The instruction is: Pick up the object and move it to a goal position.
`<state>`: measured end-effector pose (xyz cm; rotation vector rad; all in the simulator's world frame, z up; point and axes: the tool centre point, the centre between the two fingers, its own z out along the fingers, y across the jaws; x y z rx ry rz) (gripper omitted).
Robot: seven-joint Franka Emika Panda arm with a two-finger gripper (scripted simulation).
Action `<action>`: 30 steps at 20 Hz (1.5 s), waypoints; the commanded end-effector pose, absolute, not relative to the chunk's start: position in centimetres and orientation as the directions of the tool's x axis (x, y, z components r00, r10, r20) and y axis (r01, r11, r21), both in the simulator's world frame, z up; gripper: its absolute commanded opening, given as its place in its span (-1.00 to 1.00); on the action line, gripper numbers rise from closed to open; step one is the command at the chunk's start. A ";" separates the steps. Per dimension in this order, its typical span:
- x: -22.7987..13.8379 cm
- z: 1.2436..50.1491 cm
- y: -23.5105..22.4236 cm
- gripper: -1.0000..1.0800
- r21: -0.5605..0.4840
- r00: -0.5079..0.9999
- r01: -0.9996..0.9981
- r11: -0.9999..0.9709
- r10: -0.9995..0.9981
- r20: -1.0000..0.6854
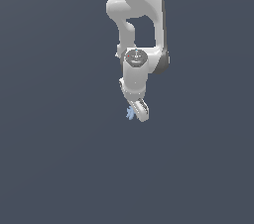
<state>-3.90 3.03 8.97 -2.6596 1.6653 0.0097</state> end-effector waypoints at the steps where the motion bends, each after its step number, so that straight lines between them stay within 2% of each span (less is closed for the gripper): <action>1: -4.2 8.6 3.4 0.92 0.000 0.378 -0.926 -0.378 -0.926 -0.007; 16: -5.7 6.8 5.2 0.92 0.001 0.056 -0.998 -0.056 -0.998 -0.002; 23: -6.1 6.5 5.6 0.92 0.000 -0.012 -1.000 0.012 -1.000 0.000; 30: -6.1 6.3 5.6 0.92 0.000 -0.018 -1.000 0.018 -1.000 0.000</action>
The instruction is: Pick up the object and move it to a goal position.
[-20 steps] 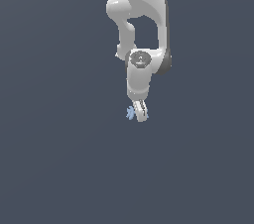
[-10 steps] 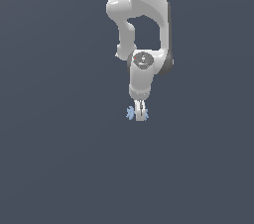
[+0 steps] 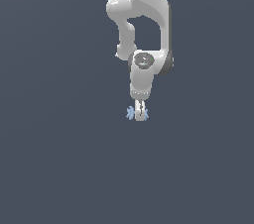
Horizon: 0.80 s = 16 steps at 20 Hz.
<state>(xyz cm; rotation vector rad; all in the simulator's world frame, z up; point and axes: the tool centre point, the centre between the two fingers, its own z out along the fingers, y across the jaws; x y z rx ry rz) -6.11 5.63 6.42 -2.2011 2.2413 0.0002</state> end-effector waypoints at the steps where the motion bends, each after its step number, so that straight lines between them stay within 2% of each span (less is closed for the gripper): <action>1: -6.1 6.2 5.6 0.92 0.000 -0.018 -1.000 0.018 -1.000 0.000; 16: -6.2 1.4 5.6 0.92 0.000 -0.023 -1.000 0.023 -1.000 0.000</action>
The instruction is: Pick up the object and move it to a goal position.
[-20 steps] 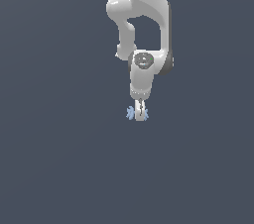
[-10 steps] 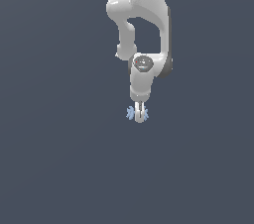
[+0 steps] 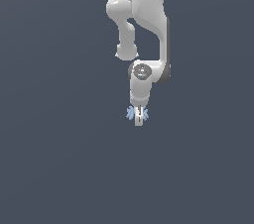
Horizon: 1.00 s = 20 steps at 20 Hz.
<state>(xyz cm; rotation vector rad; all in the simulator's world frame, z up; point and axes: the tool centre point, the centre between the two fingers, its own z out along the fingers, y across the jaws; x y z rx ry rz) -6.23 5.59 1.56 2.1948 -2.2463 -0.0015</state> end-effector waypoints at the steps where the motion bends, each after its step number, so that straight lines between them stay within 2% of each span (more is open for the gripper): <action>1: -6.2 1.4 5.6 -1.00 0.000 -0.023 -1.000 0.023 -1.000 0.000; 20: -7.0 3.1 6.9 -1.00 0.000 -0.024 -1.000 0.024 -1.000 -0.001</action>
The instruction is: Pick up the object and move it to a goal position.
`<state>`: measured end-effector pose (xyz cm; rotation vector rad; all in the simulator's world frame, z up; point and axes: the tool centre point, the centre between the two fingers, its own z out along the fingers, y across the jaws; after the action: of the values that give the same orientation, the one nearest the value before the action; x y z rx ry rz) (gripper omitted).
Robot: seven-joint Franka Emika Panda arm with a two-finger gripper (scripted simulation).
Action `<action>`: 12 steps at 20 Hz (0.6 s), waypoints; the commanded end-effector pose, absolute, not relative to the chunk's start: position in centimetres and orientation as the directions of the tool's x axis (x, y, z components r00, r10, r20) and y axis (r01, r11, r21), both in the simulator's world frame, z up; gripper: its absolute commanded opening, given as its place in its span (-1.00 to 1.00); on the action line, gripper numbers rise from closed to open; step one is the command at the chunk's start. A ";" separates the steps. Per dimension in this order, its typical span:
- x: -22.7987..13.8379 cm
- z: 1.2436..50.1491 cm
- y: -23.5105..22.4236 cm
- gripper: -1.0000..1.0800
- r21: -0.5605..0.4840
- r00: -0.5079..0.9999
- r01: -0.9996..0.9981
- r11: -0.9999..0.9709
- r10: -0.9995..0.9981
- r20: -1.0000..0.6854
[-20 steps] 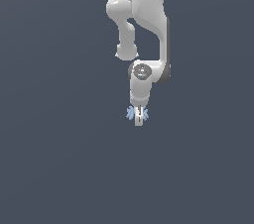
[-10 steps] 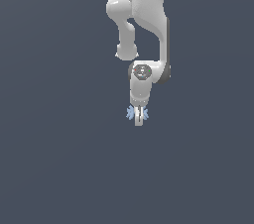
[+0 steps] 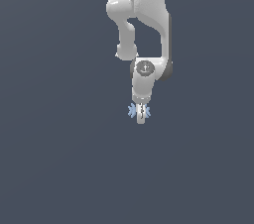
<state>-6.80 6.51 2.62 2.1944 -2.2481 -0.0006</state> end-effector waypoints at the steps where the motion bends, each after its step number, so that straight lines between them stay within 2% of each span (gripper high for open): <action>1: -7.2 3.5 7.2 -1.00 0.000 -0.024 -1.000 0.024 -1.000 -0.001; 12: -10.7 10.2 12.6 -1.00 0.000 -0.024 -1.000 0.024 -1.000 -0.002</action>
<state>-10.10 11.74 9.10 2.1951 -2.2482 -0.0023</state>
